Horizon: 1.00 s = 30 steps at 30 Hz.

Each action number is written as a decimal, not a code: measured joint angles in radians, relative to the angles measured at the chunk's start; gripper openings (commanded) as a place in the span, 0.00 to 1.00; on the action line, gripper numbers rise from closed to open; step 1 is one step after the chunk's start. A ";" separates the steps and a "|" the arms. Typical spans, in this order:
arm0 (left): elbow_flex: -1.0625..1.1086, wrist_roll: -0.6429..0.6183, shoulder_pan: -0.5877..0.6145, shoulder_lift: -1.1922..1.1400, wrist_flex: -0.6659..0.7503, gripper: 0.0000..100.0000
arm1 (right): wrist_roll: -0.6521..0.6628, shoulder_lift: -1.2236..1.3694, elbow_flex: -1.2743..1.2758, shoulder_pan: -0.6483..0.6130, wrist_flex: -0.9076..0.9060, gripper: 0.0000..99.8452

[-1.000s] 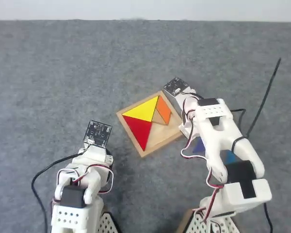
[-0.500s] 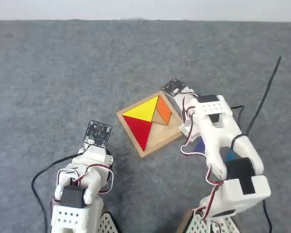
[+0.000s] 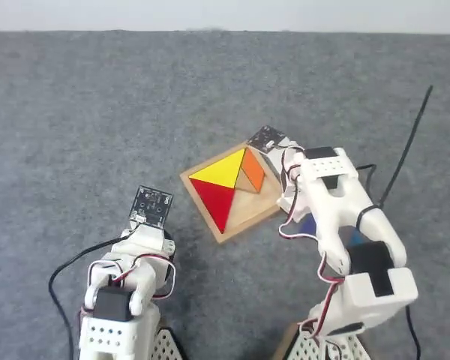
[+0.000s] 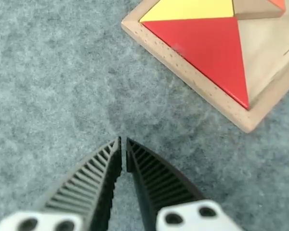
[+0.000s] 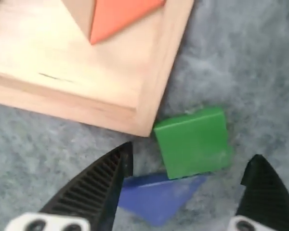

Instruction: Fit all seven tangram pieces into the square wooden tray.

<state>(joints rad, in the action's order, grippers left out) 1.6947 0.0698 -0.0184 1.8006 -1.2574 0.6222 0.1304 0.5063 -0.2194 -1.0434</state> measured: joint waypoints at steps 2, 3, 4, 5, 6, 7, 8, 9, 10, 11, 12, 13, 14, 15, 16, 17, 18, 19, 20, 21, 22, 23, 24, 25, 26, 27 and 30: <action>0.000 0.000 0.000 0.000 0.000 0.02 | 0.000 0.012 0.000 0.002 0.012 0.29; 0.000 0.000 0.000 0.000 0.000 0.02 | 0.000 0.017 0.000 0.002 0.023 0.28; 0.000 0.000 0.000 0.000 0.000 0.02 | 0.002 0.020 0.000 0.000 0.028 0.27; 0.000 0.000 0.000 0.000 0.000 0.02 | 0.002 0.021 0.000 0.000 0.031 0.26; 0.000 0.000 0.000 0.000 0.000 0.02 | 0.002 0.021 0.000 0.000 0.032 0.26; 0.000 0.000 0.000 0.000 0.000 0.02 | 0.002 0.021 0.000 0.000 0.035 0.25; 0.000 0.000 0.000 0.000 0.000 0.02 | 0.002 0.023 0.000 0.000 0.035 0.25; 0.000 0.000 0.000 0.000 0.000 0.02 | 0.002 0.023 0.000 0.002 0.035 0.24; 0.000 0.000 0.000 0.000 0.000 0.02 | 0.002 0.023 0.000 0.005 0.035 0.22; 0.000 0.000 0.000 0.000 0.000 0.02 | 0.002 0.023 -0.002 0.006 0.035 0.21; 0.000 0.000 0.000 0.000 0.000 0.02 | 0.000 0.023 -0.002 0.008 0.037 0.19; 0.000 0.000 0.000 0.000 0.000 0.02 | 0.000 0.023 -0.002 0.008 0.038 0.18; 0.000 0.000 0.000 0.000 0.000 0.02 | 0.000 0.023 -0.002 0.009 0.041 0.17; 0.000 0.000 0.000 0.000 0.000 0.02 | -0.002 0.023 -0.003 0.009 0.043 0.15; 0.000 0.000 0.000 0.000 0.000 0.02 | -0.003 0.021 -0.003 0.009 0.043 0.14; 0.000 0.000 0.000 0.000 0.000 0.02 | -0.011 0.021 -0.003 0.014 0.043 0.14; 0.000 0.000 0.000 0.000 0.000 0.02 | -0.015 0.021 -0.005 0.020 0.043 0.14; 0.000 0.000 0.000 0.000 0.000 0.02 | -0.018 0.021 -0.011 0.029 0.041 0.14; 0.000 0.000 0.000 0.000 0.000 0.02 | -0.018 0.021 -0.017 0.032 0.028 0.14; 0.000 0.000 0.000 0.000 0.000 0.02 | -0.020 0.021 -0.026 0.044 0.009 0.14; 0.000 0.000 0.000 0.000 0.000 0.02 | -0.025 0.021 -0.037 0.057 -0.014 0.14; 0.000 0.000 0.000 0.000 0.000 0.02 | -0.029 0.018 -0.043 0.069 -0.037 0.14; 0.000 0.000 0.000 0.000 0.000 0.02 | -0.031 0.002 -0.046 0.075 -0.057 0.14; 0.000 0.000 0.000 0.000 0.000 0.02 | -0.031 -0.018 -0.046 0.077 -0.075 0.14; 0.000 0.000 0.000 0.000 0.000 0.02 | -0.032 -0.048 -0.046 0.075 -0.094 0.14; 0.000 0.000 0.000 0.000 0.000 0.02 | -0.032 -0.077 -0.046 0.074 -0.110 0.14; 0.000 0.000 -0.002 0.000 0.000 0.02 | -0.060 -0.155 -0.046 0.032 -0.149 0.14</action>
<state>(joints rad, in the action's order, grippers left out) 1.6947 0.0698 -0.0199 1.8006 -1.2574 0.5623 -0.0245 0.4603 -0.1872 -1.1922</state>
